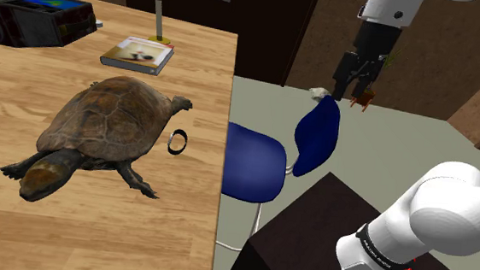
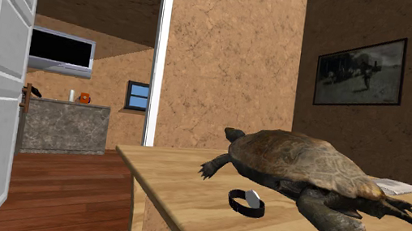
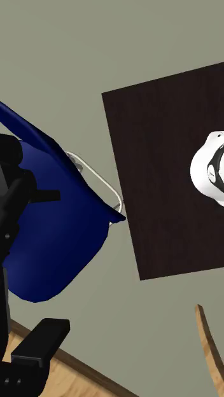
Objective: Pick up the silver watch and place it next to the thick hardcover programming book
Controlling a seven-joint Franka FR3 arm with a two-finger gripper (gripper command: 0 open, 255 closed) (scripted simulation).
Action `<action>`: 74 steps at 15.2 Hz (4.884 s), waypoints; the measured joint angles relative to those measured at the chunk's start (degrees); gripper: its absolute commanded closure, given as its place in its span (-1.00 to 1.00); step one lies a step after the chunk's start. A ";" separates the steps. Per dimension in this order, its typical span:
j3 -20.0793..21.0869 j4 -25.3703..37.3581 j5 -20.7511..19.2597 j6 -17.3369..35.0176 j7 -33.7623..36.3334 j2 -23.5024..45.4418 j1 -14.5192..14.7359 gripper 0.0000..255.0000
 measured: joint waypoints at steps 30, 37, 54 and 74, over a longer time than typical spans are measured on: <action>79.05 -9.41 17.89 62.99 72.01 -15.87 -27.10 -1.00; 87.98 -3.30 18.29 66.15 78.71 -20.34 -38.23 -1.00; 90.30 -2.81 18.72 68.90 78.48 -19.74 -41.65 1.00; 80.41 0.68 15.35 61.40 74.21 -18.47 -38.44 1.00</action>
